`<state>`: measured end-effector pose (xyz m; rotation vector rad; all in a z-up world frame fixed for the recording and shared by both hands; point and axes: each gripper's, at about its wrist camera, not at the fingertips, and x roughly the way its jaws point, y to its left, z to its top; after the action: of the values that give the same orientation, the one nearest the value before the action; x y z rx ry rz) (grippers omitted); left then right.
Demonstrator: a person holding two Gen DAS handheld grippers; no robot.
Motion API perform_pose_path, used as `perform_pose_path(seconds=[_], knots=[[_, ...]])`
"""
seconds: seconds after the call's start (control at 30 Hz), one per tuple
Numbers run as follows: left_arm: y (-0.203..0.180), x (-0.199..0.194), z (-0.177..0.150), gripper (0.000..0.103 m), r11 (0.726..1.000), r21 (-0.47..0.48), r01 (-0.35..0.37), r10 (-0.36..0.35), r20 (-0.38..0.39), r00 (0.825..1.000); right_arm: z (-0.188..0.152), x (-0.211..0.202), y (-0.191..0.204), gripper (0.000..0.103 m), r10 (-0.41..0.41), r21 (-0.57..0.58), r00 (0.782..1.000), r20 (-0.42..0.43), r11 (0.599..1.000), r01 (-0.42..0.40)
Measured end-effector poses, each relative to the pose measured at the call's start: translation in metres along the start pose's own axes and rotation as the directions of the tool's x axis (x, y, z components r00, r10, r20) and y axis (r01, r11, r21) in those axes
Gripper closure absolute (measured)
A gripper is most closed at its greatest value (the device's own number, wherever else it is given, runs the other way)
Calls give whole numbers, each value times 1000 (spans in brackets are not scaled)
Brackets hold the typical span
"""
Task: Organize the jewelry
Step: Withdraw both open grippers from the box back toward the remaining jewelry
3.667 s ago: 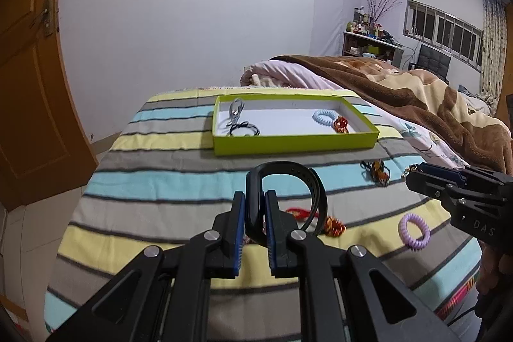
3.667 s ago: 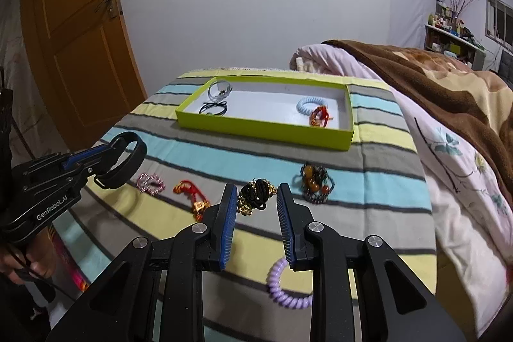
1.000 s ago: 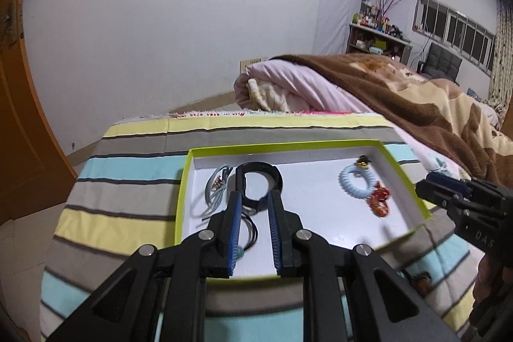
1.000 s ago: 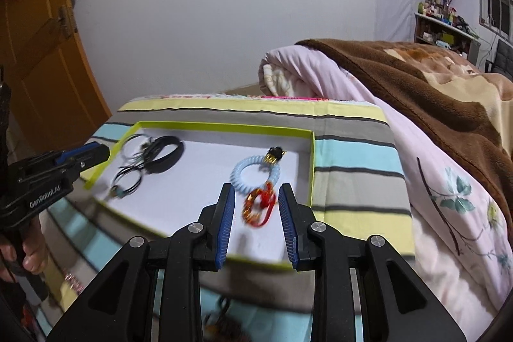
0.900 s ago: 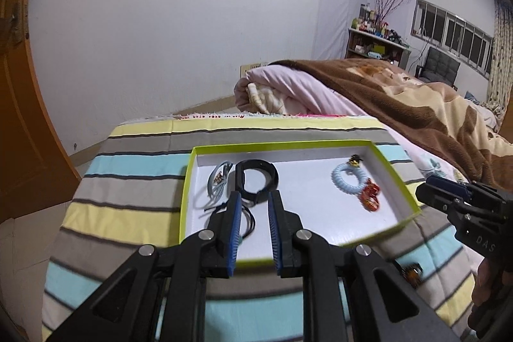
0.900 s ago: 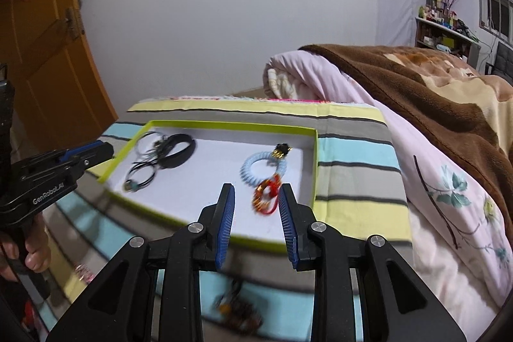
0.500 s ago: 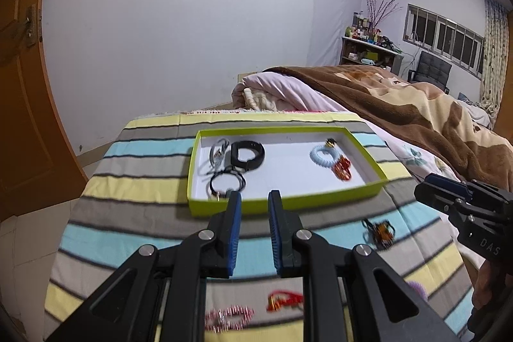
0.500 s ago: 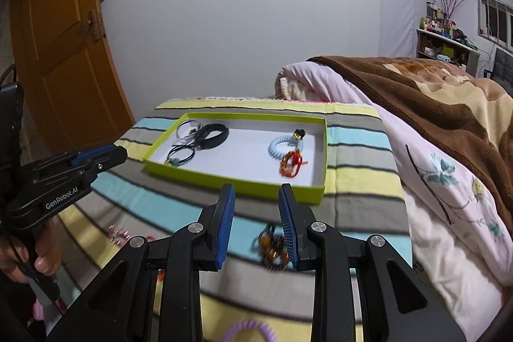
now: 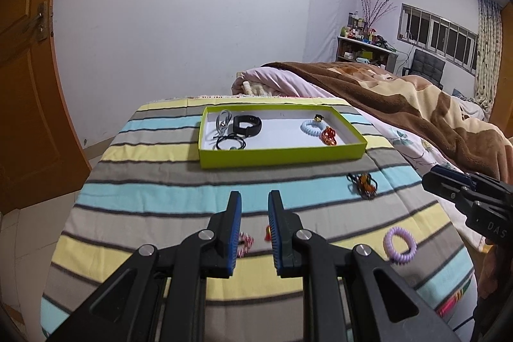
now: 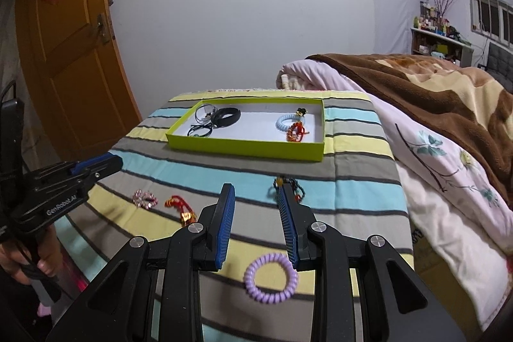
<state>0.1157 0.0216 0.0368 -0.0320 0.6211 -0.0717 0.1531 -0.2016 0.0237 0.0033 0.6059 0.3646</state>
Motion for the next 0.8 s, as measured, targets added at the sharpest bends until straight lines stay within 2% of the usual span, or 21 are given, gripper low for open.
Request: perform_pose_path(seconds=[0.47, 0.8], knots=[[0, -15, -29, 85, 1000, 2, -5, 5, -20, 1000, -20, -12, 3, 74, 10, 16, 1000, -16, 1000, -10], [6, -15, -35, 85, 1000, -11, -20, 20, -25, 999, -21, -12, -1, 74, 13, 22, 1000, -18, 1000, -13]])
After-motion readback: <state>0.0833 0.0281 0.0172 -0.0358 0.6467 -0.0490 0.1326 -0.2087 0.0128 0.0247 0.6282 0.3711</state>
